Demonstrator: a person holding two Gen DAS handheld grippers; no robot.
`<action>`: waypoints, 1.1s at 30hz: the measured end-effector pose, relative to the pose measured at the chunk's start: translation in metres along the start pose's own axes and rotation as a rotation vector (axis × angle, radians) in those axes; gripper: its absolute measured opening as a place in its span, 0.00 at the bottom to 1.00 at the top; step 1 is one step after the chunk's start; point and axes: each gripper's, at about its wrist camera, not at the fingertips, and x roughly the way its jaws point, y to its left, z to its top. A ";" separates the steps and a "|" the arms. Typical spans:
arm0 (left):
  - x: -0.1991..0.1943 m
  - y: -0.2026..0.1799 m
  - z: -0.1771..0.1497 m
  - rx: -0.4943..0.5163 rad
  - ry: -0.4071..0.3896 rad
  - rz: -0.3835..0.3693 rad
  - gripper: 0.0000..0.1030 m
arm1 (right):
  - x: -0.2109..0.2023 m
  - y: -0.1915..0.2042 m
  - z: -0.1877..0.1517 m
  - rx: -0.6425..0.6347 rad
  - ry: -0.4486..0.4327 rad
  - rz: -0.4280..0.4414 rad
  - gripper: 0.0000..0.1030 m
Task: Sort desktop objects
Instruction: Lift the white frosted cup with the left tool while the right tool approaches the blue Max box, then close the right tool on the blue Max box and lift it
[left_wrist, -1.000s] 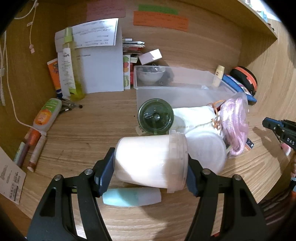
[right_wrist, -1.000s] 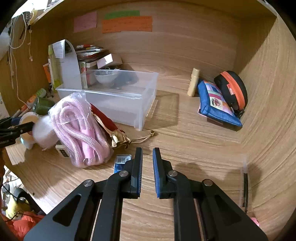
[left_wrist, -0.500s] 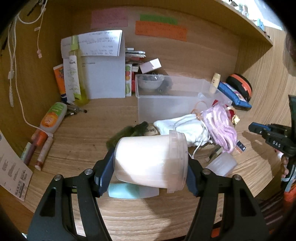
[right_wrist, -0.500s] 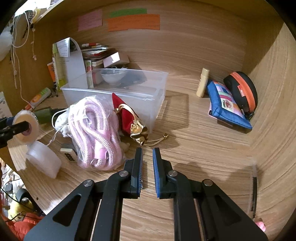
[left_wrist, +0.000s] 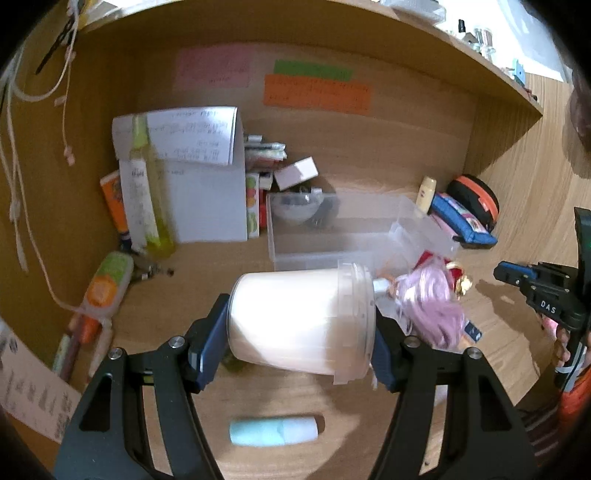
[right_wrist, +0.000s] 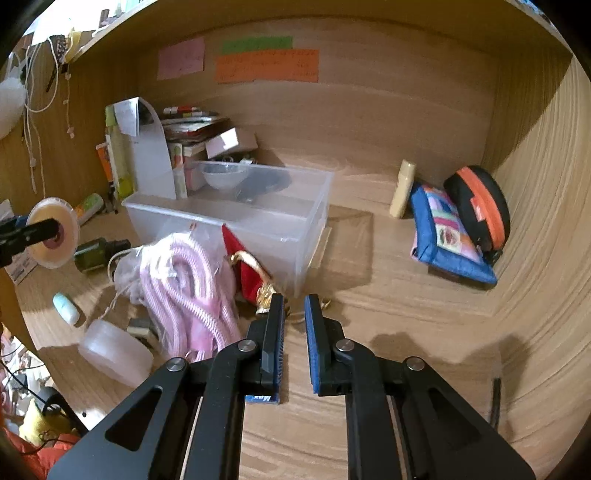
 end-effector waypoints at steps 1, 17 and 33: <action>0.000 0.000 0.004 0.000 -0.005 -0.005 0.64 | -0.001 -0.001 0.002 -0.001 -0.005 -0.001 0.09; 0.002 -0.001 -0.006 -0.002 0.023 -0.044 0.64 | 0.034 0.018 -0.041 -0.038 0.201 0.080 0.28; -0.001 0.000 -0.004 -0.006 0.016 -0.065 0.64 | 0.050 0.026 -0.045 -0.093 0.236 -0.021 0.24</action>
